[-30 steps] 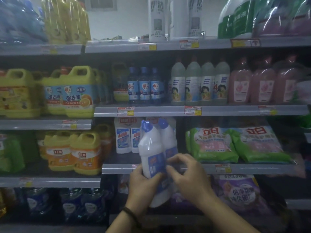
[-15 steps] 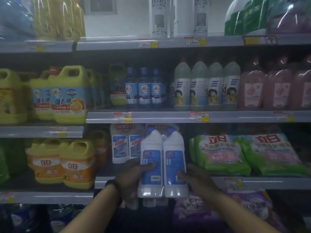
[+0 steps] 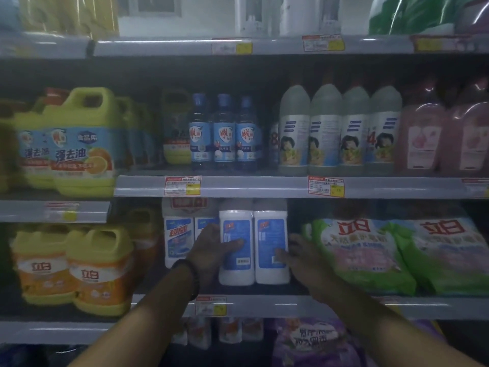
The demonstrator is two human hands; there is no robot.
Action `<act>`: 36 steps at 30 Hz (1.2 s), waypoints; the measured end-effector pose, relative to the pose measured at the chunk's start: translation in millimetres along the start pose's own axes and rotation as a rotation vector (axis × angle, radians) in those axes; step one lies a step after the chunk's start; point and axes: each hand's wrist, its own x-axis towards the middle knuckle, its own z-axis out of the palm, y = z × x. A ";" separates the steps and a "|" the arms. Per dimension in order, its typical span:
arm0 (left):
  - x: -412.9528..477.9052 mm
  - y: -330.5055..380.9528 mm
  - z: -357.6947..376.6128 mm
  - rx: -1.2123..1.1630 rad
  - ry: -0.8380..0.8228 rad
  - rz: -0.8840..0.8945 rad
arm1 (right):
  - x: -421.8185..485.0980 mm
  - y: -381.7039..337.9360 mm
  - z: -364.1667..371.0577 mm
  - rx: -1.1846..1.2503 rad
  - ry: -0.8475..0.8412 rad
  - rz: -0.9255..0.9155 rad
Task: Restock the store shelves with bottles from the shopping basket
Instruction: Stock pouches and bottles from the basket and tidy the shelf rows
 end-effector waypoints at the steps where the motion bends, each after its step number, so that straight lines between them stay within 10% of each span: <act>1: 3.4 -4.0 -0.7 0.023 0.023 0.011 | 5.1 4.8 1.8 0.003 0.002 -0.001; 26: -5.3 -48.9 9.9 0.633 0.341 0.139 | 7.5 24.7 16.2 -0.487 0.210 -0.128; 36: -112.1 -43.2 41.6 0.957 -0.078 0.287 | -108.8 36.5 5.1 -0.766 -0.047 -0.311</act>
